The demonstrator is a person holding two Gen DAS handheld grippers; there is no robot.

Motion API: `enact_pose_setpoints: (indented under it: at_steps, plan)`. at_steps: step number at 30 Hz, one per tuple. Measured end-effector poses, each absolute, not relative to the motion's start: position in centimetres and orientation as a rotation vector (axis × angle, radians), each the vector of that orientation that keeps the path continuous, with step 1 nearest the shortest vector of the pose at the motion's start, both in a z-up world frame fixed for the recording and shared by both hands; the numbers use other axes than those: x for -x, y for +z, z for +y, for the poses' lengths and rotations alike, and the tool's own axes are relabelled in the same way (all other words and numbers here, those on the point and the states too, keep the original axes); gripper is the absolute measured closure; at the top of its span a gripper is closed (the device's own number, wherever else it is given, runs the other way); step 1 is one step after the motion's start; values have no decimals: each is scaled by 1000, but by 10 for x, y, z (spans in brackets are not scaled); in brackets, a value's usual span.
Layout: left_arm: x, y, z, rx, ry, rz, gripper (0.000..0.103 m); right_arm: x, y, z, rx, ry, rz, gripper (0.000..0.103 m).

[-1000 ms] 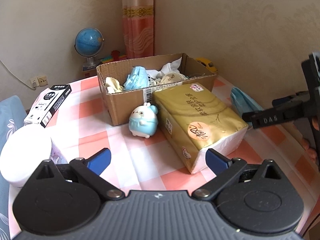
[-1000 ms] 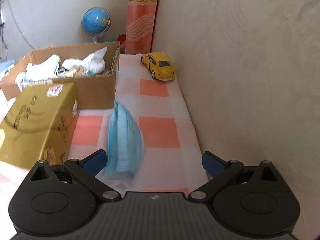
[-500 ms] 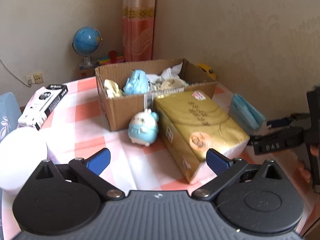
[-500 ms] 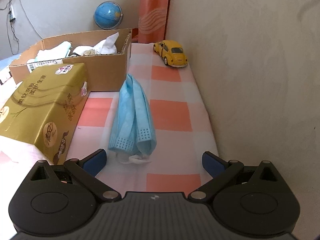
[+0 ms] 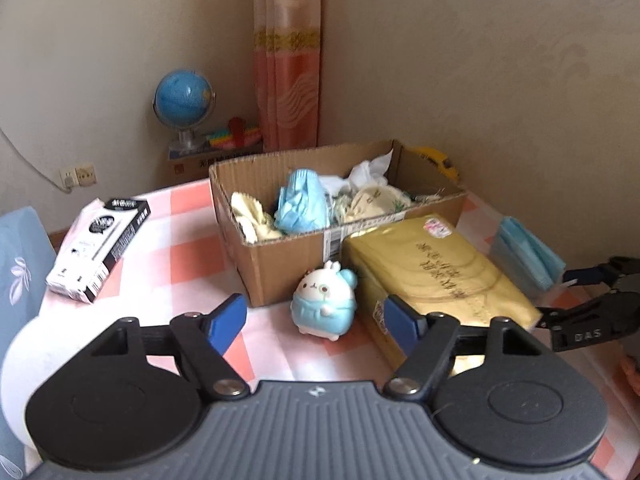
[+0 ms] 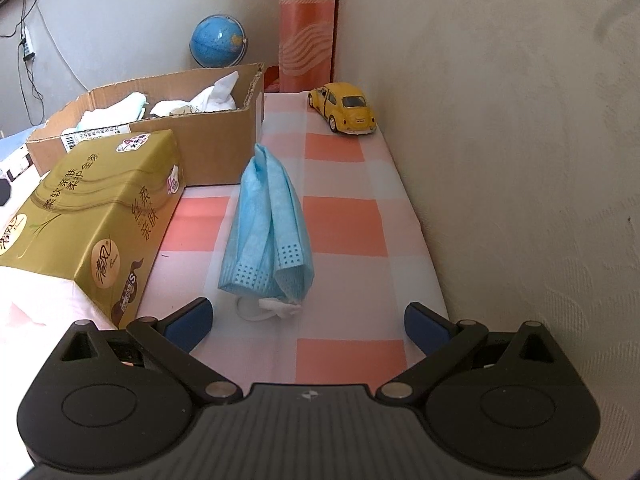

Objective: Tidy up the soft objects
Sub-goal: 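Lower the right tool over the folded blue mask while the left tool approaches the plush toy, then close the left tool on the light-blue plush toy while the right tool grasps the mask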

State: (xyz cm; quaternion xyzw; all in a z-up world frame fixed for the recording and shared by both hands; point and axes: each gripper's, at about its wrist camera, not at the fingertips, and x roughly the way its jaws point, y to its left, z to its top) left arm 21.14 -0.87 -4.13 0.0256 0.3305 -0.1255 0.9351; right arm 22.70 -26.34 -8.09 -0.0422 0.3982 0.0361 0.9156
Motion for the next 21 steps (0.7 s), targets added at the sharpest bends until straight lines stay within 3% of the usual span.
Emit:
enact_pose_setpoints:
  at_steps: [4,8,15,21]
  plan:
    - [-224,-57,-9,-20,-260,719,43,-226,-81,-263,87,73,818,0]
    - [-233,-67,-9,-3,-254,729,46,-226,-81,-263,89,79,819,0]
    - [-240,-71,-12,23,-288,722,61,-225,-81,-263,88,77,814,0]
    - [-236,-68,-12,11,-274,724,63,-224,-81,-263,88,75,809,0]
